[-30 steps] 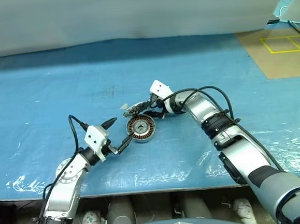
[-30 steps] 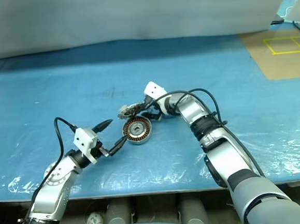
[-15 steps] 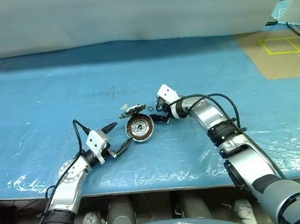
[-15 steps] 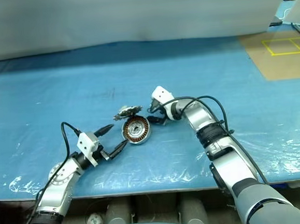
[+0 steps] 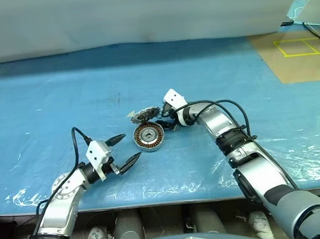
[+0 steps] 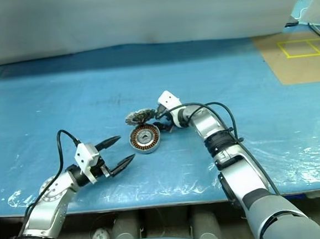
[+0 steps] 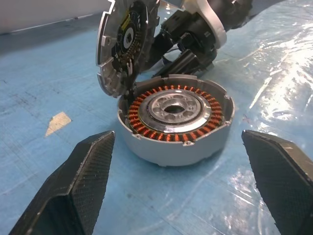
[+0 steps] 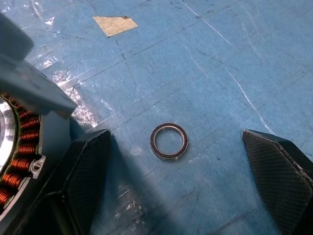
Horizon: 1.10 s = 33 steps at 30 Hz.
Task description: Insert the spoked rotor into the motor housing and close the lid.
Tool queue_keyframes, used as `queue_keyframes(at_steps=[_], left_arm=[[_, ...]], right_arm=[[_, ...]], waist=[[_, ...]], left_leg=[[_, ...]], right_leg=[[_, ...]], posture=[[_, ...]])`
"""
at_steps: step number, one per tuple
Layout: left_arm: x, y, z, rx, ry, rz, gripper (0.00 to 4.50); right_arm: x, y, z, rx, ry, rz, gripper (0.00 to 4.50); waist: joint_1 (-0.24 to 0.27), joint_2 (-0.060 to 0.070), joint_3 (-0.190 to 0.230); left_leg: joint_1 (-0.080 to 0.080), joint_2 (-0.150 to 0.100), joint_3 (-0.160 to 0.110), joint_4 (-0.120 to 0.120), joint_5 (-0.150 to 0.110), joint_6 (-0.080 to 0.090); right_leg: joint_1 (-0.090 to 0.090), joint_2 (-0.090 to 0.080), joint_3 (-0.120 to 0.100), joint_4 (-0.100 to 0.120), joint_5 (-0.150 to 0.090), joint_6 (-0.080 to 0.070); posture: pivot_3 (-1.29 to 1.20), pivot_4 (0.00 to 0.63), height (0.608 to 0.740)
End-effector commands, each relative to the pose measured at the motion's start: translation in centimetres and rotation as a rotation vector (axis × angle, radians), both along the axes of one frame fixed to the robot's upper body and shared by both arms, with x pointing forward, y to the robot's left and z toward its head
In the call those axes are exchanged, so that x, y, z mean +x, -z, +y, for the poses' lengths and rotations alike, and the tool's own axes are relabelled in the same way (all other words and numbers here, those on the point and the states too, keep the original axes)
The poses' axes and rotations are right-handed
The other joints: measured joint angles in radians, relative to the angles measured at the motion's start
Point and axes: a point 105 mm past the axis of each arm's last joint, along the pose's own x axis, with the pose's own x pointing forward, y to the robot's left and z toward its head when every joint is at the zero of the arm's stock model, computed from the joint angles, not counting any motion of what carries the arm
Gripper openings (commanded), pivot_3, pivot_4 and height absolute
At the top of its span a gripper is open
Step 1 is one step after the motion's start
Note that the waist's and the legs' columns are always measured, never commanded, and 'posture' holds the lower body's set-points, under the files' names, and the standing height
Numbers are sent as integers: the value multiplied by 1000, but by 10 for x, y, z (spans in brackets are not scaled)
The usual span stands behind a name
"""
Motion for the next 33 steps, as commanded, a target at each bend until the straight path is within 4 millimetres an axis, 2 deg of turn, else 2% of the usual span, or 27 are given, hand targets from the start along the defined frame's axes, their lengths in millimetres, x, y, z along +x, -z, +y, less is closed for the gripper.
queue_keyframes(at_steps=[1, 3, 6, 11, 13, 17, 21, 25, 28, 30, 33], left_arm=[[1, -11, 0, -26, -30, -64, 4383], [1, -14, -1, -33, -37, -61, 4389], [1, -16, -1, -31, -37, -56, 4389], [6, -31, -3, -30, -38, -65, 4389], [7, -32, -6, -27, -36, -61, 4389], [7, -20, -10, -20, -37, -43, 4389], [8, -17, -12, -24, -37, -46, 4389], [7, -15, -11, -18, -45, -60, 4389], [6, -20, -10, -30, -53, -67, 4389], [5, -22, -12, -39, -51, -60, 4389], [4, -19, -13, -46, -50, -46, 4389]], right_arm=[[0, 1, 5, 0, -8, -3, 4318], [0, 2, 6, -3, -13, -5, 3927], [0, 1, 6, -6, -19, -10, 2827], [0, 1, 5, -20, -25, -19, 976], [0, 1, 5, -22, -26, -21, 536], [1, -3, 3, -16, -23, -30, 542], [10, -30, -1, 37, 31, -77, 542], [23, -64, -25, 78, 147, -141, 542], [24, -87, -46, 99, 218, -180, 542], [19, -101, -61, 108, 254, -205, 542], [0, -117, -75, 147, 273, -197, 542]], waist=[[0, 0, 0], [-4, 0, 0], [-6, 0, 0], [-6, 0, 0], [-7, 0, 0], [-7, 0, 0], [-6, 0, 0], [-4, 0, 0], [-4, 0, 0], [-4, 0, 0], [-1, 0, 0]], left_leg=[[0, 0, 0, 0, 0, 0], [0, 0, 0, 0, 0, 0], [0, 0, 0, 0, 0, 0], [0, 0, 0, 0, 0, 0], [0, 0, 0, 0, 0, 0], [0, 0, 0, -1, 0, 0], [-1, 0, 0, -1, 0, 0], [-3, 0, 0, -1, 0, 0], [-4, 0, 0, -1, 2, -3], [-4, 0, 0, -2, 2, -4], [-4, -1, 0, -3, 2, -4]], right_leg=[[0, 0, 0, 0, 0, 0], [0, 0, 0, 0, 0, 0], [0, 0, 0, 0, 0, 0], [0, 0, 0, 0, 0, 0], [0, 0, 0, 0, 0, 0], [0, 0, 0, 0, 0, 0], [0, 0, 0, -1, 0, 0], [-2, 0, 0, -1, 0, 0], [-4, 0, 0, -1, 0, 0], [-4, 1, 0, -2, 0, 0], [-4, 1, 0, -3, 0, 0]], posture=[[0, 150, 740], [0, 150, 740], [0, 150, 740], [0, 150, 740], [0, 150, 740], [0, 150, 740], [0, 150, 740], [0, 150, 740], [0, 150, 740], [0, 150, 740], [0, 150, 740]])
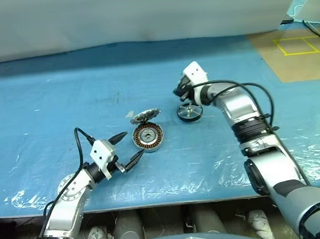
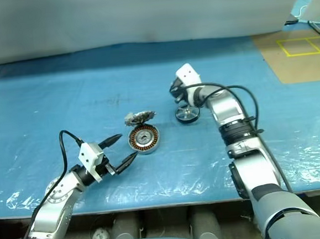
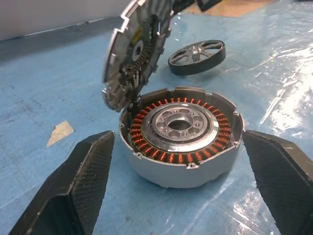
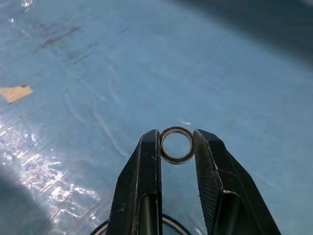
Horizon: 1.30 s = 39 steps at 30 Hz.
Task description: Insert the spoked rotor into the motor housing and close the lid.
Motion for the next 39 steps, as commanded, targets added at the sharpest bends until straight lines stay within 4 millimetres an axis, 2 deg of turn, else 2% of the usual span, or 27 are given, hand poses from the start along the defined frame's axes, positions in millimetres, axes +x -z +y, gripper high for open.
queue_keyframes(at_steps=[1, 4, 6, 9, 11, 13, 16, 18, 22, 29, 33, 39], left_arm=[[-3, -8, -3, -17, 8, -26, 4389], [-2, -14, -5, -22, 14, -28, 4389], [-2, -21, -7, -20, 21, -34, 4389], [-1, -35, -16, -17, 38, -47, 4389], [0, -43, -22, -18, 40, -52, 4389], [0, -47, -26, -14, 41, -51, 4389], [-2, -44, -31, -5, 46, -41, 4389], [-2, -33, -29, -1, 40, -26, 4389], [-3, -11, -14, 3, 3, -6, 4389], [-11, 23, 19, 14, -50, 23, 4389], [-11, 19, 31, 10, -56, 8, 4389], [-7, -8, 30, -2, -43, -31, 4389]], right_arm=[[-26, -24, -8, 62, -17, -19, 542], [-66, -7, -15, -48, -103, 31, 542], [-90, 3, -12, -99, -171, 65, 542], [-126, 13, 16, -90, -347, 102, 542], [-135, 16, 32, -46, -418, 110, 542], [-137, 17, 40, -24, -448, 91, 542], [-127, 29, 55, -6, -470, 60, 542], [-123, 37, 64, -3, -496, 51, 542], [-113, 45, 81, 20, -526, 39, 542], [-102, 49, 94, 42, -539, 23, 542], [-100, 56, 101, 57, -543, 33, 542], [-98, 66, 104, 62, -538, 50, 542]], waist=[[1, 0, 0], [16, 0, 0], [21, 0, 0], [16, 0, 0], [12, 0, 0], [13, 0, 0], [14, 0, 0], [14, 0, 0], [12, 0, 0], [12, 0, 0], [16, -1, 0], [17, -1, 0]], left_leg=[[0, 0, 0, 0, 0, 0], [0, 0, 0, -1, 0, 0], [0, 0, 0, -2, 0, 0], [1, 0, 0, -2, 0, 0], [4, 0, 0, -3, 0, 0], [5, 0, 0, -2, 0, 0], [6, 0, 0, -2, 0, 0], [5, 0, 0, -1, 0, 0], [3, -1, 0, -3, 0, 0], [2, -1, 0, -4, 0, 0], [2, 0, 0, -3, 0, 0], [2, 0, 0, -3, 0, 0]], right_leg=[[0, 0, 0, 0, 0, 0], [0, 0, 0, -2, 0, 0], [0, 0, 0, -3, 0, 1], [1, 0, 0, -3, 0, 1], [1, 1, 3, -1, 0, 1], [1, 0, 3, 0, -1, 2], [2, -1, 4, 0, -4, 8], [2, -1, 4, 0, -3, 6], [0, 0, 4, -2, -1, 2], [0, 0, 3, -3, -1, 2], [0, 0, 2, -2, -1, 2], [0, 0, 2, -2, -1, 2]], posture=[[0, 150, 740], [0, 150, 740], [0, 150, 740], [0, 150, 740], [0, 150, 740], [0, 150, 740], [0, 150, 740], [0, 150, 740], [0, 150, 740], [0, 150, 740], [0, 150, 740], [0, 150, 740]])
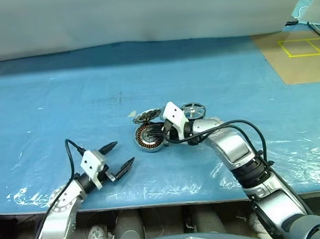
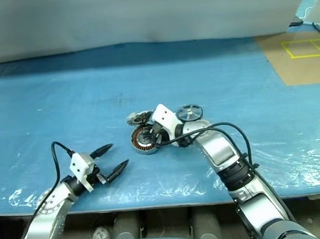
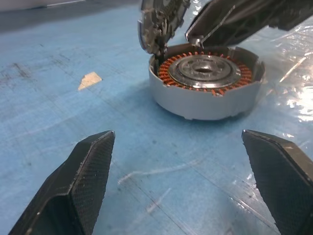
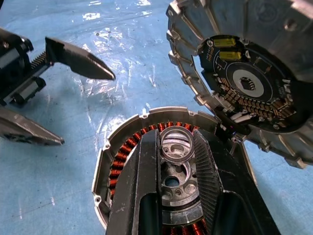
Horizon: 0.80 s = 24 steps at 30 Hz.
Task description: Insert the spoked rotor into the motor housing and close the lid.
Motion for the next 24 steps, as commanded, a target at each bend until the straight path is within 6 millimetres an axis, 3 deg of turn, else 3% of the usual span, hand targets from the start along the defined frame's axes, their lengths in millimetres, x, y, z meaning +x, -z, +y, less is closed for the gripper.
queue_keyframes(at_steps=[1, 3, 12, 24], left_arm=[[2, -26, -4, -12, 16, -67, 4389], [2, -28, -7, -11, 20, -67, 4389], [1, 12, -7, -9, 11, -31, 4389], [2, -20, -16, -15, 26, -68, 4389]], right_arm=[[2, -6, 5, 8, -18, -42, 542], [2, -4, 4, 5, -14, -36, 542], [-1, 4, 2, -2, -11, -5, 542], [-2, 11, 9, -13, -16, 16, 542]], waist=[[0, 0, 0], [-1, 0, 0], [-2, 0, 0], [-2, 0, 0]], left_leg=[[0, 0, 0, 0, 0, 0], [0, 0, 0, 0, 0, 0], [1, 0, 0, 0, 0, 0], [1, 0, 0, 0, 0, 0]], right_leg=[[0, 0, 0, 0, 0, 0], [0, 0, 0, 0, 0, 0], [0, 0, 0, 0, 0, 0], [0, 0, 0, 1, 0, 0]], posture=[[0, 150, 740], [0, 150, 740], [0, 150, 740], [0, 150, 740]])
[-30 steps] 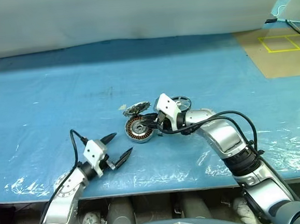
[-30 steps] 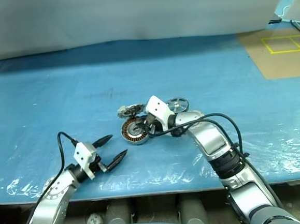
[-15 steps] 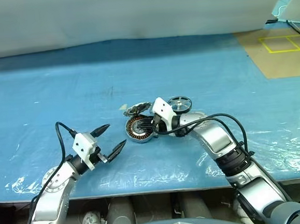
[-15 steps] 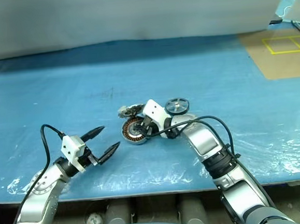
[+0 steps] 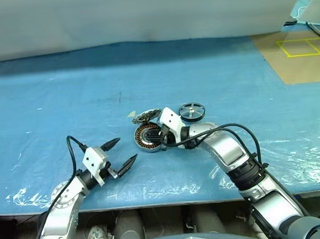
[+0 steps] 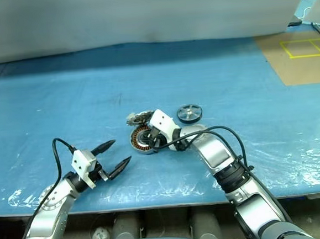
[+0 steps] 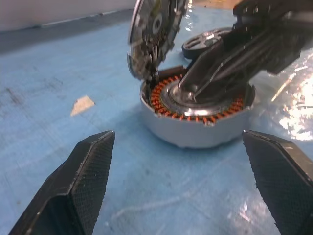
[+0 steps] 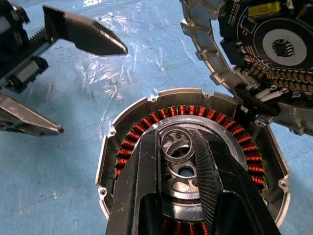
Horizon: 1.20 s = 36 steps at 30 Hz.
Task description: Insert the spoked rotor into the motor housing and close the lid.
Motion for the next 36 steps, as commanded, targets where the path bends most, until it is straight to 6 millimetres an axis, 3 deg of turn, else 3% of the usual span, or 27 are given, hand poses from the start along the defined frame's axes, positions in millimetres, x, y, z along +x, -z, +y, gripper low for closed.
queue_keyframes(at_steps=[1, 11, 15, 22, 28, 31, 36], left_arm=[[-2, -10, -2, -3, -2, -23, 4389], [-2, -4, -4, 0, -5, -10, 4389], [-1, -3, -5, -1, -4, -10, 4389], [-2, -7, -4, 2, -5, -13, 4389], [-3, -11, -5, 3, -3, -14, 4389], [-3, -6, -6, 4, -4, -4, 4389], [-1, 3, -7, 3, -2, 5, 4389]], right_arm=[[2, -2, 2, -3, -3, -19, 542], [5, -2, -14, -37, 13, -17, 542], [3, 0, -12, -33, 7, -2, 542], [3, -19, -6, 39, 16, -6, 2905], [-6, -48, -14, 82, 13, -19, 2905], [-10, -48, -20, 11, 21, -20, 2317], [-3, -42, -17, -68, 58, -38, 575]], waist=[[0, 0, 0], [2, 0, 0], [2, 0, 0], [2, 0, 0], [2, 0, 0], [2, 0, 0], [-1, 0, 0]], left_leg=[[0, 0, 0, 0, 0, 0], [1, 0, 0, 0, 0, 0], [2, 0, 0, 0, 0, 0], [2, 0, 0, 0, 0, 0], [2, 0, 0, 0, 0, 0], [2, 0, 0, 0, 0, 0], [3, 0, 0, 0, 0, 0]], right_leg=[[0, 0, 0, 0, 0, 0], [1, 0, 0, 0, 0, 0], [2, 0, 0, 0, 0, 0], [2, 0, 0, 0, 0, 0], [2, 0, 0, 0, 0, 0], [2, 0, 0, 0, 0, 0], [2, 0, 0, 0, 0, 0]], posture=[[0, 150, 740], [0, 150, 740], [0, 150, 740], [0, 150, 740], [0, 150, 740], [0, 150, 740], [0, 150, 740]])
